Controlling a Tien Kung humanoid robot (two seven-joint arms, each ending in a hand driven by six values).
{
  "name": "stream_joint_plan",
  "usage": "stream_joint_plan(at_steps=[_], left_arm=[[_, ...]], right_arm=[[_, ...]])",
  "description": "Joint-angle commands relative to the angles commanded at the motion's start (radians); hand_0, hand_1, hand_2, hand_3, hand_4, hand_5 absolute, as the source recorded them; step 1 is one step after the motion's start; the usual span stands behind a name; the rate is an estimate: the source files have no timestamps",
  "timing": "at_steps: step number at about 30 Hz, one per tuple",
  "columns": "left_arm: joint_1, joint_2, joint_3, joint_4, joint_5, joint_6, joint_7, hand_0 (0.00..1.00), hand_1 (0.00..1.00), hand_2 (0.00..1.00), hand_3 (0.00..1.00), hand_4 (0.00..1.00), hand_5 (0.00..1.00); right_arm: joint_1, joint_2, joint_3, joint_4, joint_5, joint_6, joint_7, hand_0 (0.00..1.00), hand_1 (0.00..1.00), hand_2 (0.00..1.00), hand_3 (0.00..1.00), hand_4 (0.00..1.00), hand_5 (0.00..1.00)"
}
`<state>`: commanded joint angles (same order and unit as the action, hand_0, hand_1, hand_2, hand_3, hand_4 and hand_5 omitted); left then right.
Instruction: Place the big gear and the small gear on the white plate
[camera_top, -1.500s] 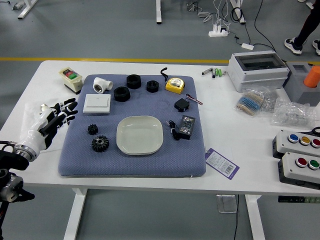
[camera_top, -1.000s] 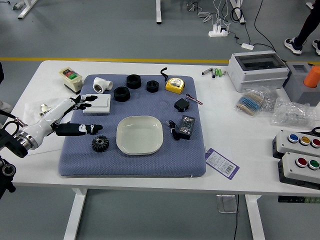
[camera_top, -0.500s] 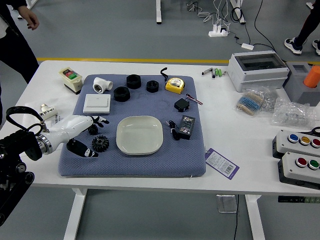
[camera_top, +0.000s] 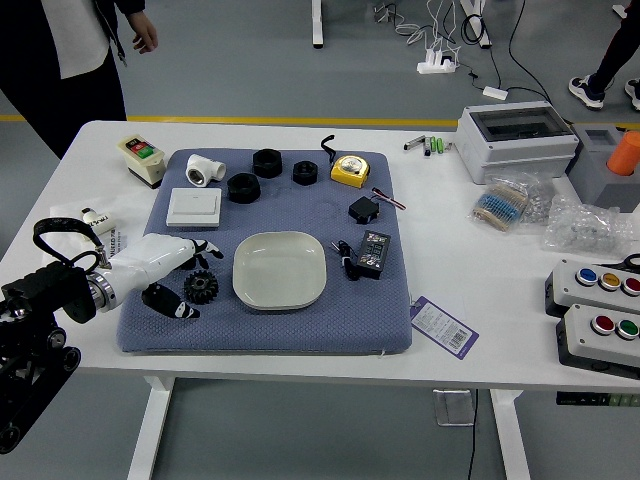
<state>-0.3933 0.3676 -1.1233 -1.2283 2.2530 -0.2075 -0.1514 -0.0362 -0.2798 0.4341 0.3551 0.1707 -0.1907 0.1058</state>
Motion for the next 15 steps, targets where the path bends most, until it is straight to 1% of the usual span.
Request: stream_joint_plan(at_steps=[1,6,7,12,13,15], left_arm=[[-0.002,0.0,0.002,0.003,0.001,0.001,0.0,0.618,0.615,0.644,0.728,0.929,0.143],[-0.023,-0.006,0.017,0.029,0.004,0.007,0.0,0.618,0.615,0.644,0.728,0.929,0.143],[-0.026,-0.007,0.018,0.032,0.004,0.008,0.0,0.599,0.594,0.619,0.711,0.915,0.143],[-0.044,-0.014,0.027,0.055,0.002,0.017,0.002,0.599,0.594,0.619,0.711,0.915,0.143],[-0.046,-0.014,0.027,0.057,0.002,0.018,0.003,0.581,0.576,0.599,0.675,0.892,0.136],[-0.055,-0.016,0.032,0.067,0.002,0.021,0.004,0.581,0.576,0.599,0.675,0.892,0.136]], right_arm=[[0.0,0.0,-0.001,0.0,0.0,0.0,0.0,0.719,0.724,0.75,0.604,0.875,0.727],[-0.003,0.0,-0.005,0.0,0.002,-0.001,0.0,0.719,0.724,0.75,0.604,0.875,0.727],[-0.003,-0.001,-0.005,0.0,0.002,-0.001,0.0,0.719,0.724,0.75,0.604,0.875,0.727],[-0.002,-0.001,-0.005,0.001,0.003,-0.002,0.001,0.719,0.724,0.75,0.604,0.875,0.727],[-0.002,-0.001,-0.005,0.001,0.004,-0.002,0.001,0.719,0.723,0.75,0.604,0.875,0.727],[-0.001,-0.001,-0.004,0.001,0.003,-0.002,0.0,0.719,0.723,0.75,0.604,0.875,0.727]])
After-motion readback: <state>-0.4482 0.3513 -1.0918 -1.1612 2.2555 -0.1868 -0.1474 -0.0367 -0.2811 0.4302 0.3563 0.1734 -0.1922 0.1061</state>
